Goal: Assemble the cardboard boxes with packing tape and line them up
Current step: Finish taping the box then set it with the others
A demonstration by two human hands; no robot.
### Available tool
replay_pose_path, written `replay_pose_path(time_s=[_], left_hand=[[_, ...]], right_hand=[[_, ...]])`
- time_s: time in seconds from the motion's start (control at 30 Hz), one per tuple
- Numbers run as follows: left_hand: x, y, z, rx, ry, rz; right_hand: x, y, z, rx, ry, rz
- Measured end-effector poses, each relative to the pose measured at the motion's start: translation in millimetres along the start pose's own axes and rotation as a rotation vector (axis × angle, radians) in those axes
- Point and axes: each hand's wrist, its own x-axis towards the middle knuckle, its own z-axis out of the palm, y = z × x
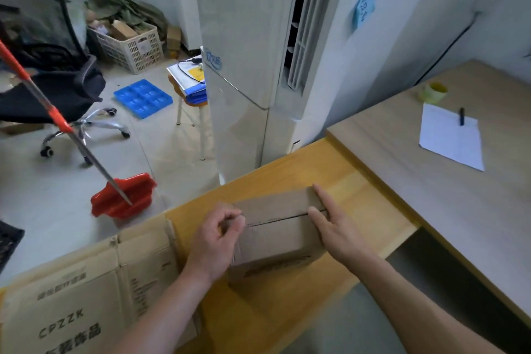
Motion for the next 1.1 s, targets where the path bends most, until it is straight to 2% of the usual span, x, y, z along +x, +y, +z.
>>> replay_pose_path(time_s=[0.13,0.2,0.4,0.57,0.67,0.8,0.93,1.1], left_hand=[[8,29,36,-0.036,0.067,0.005],[19,53,67,-0.046,0.06,0.046],[50,169,228,-0.071,-0.15,0.306],[59,248,399,-0.022,-0.369,0.444],[58,267,492,0.054,-0.539,0.407],[59,262,574,0.229,-0.588,0.363],[83,260,611,0.275,-0.624,0.317],[117,271,642,0.29,-0.635,0.407]], right_hand=[[-8,7,-18,0.098,0.247,-0.053],[-14,15,-50,0.122,0.369,-0.061],[-40,91,-214,0.179,0.816,-0.044],[-64,186,-348,0.182,1.034,0.074],[-71,251,-401,0.153,1.031,0.22],[-68,315,-427,0.147,0.913,0.331],[-41,340,-446,0.139,0.824,0.382],[-12,350,-470,0.166,0.829,0.392]])
